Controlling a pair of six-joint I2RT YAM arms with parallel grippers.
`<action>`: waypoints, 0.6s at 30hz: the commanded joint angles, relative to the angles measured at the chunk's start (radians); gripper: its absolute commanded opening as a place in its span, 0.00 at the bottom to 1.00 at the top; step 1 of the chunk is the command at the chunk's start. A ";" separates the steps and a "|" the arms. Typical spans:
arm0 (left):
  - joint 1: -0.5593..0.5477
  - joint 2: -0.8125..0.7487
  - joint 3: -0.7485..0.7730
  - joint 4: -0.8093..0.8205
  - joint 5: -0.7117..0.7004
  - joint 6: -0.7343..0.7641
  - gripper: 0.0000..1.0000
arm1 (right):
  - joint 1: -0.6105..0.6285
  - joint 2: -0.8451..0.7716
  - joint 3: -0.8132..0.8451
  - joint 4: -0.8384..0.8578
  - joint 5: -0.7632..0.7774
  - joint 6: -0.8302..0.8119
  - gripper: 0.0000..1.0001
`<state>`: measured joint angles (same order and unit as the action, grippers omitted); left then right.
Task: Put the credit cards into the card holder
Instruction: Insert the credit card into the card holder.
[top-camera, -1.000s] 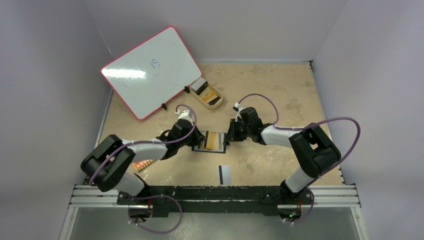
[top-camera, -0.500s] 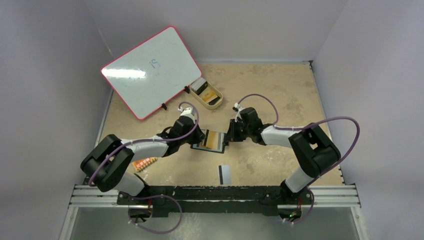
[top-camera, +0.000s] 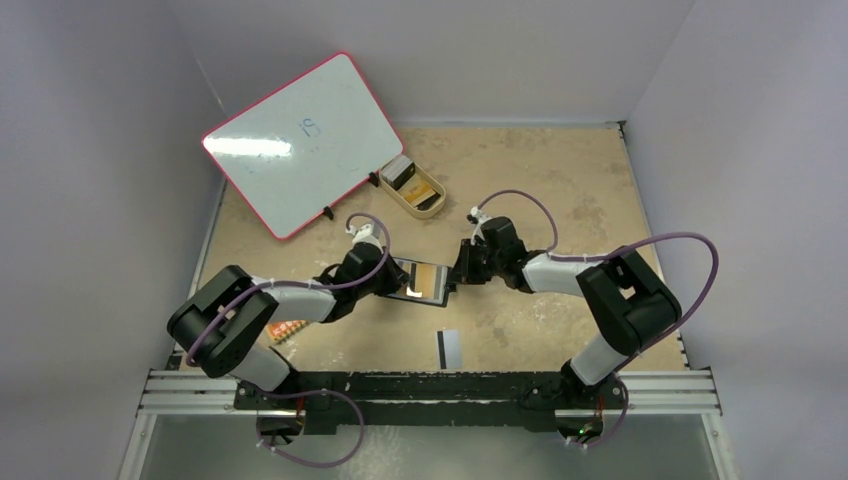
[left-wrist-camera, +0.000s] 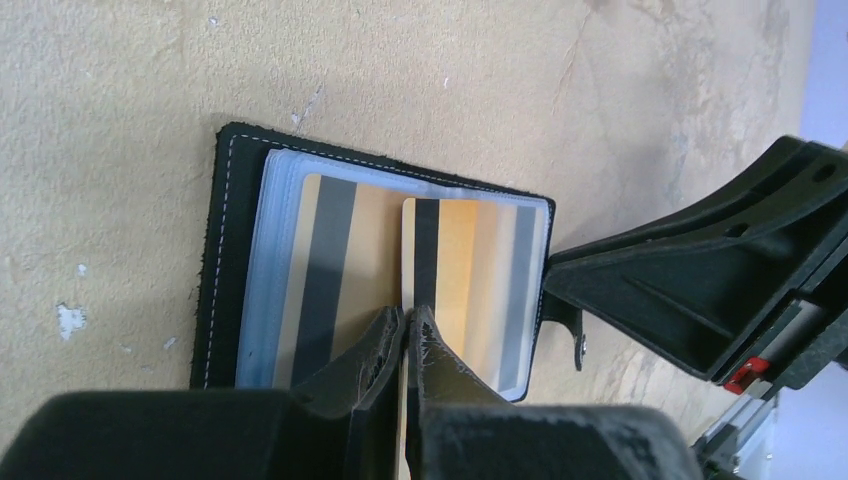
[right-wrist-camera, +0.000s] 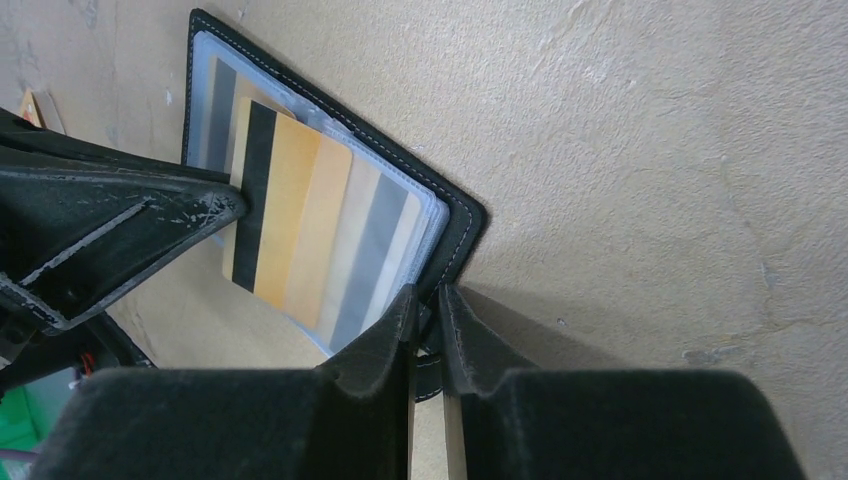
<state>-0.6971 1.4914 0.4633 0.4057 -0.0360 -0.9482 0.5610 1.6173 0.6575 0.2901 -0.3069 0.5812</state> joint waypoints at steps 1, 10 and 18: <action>-0.010 0.036 -0.028 0.102 -0.022 -0.080 0.02 | 0.008 0.018 -0.010 0.045 -0.047 0.032 0.14; -0.011 -0.022 0.013 0.023 -0.032 -0.063 0.30 | 0.008 -0.062 0.005 -0.040 -0.014 0.030 0.22; -0.015 0.044 0.029 0.054 0.004 -0.063 0.34 | 0.008 -0.071 -0.011 -0.026 -0.023 0.081 0.33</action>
<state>-0.7036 1.5043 0.4656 0.4335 -0.0391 -1.0183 0.5629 1.5692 0.6521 0.2642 -0.3130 0.6224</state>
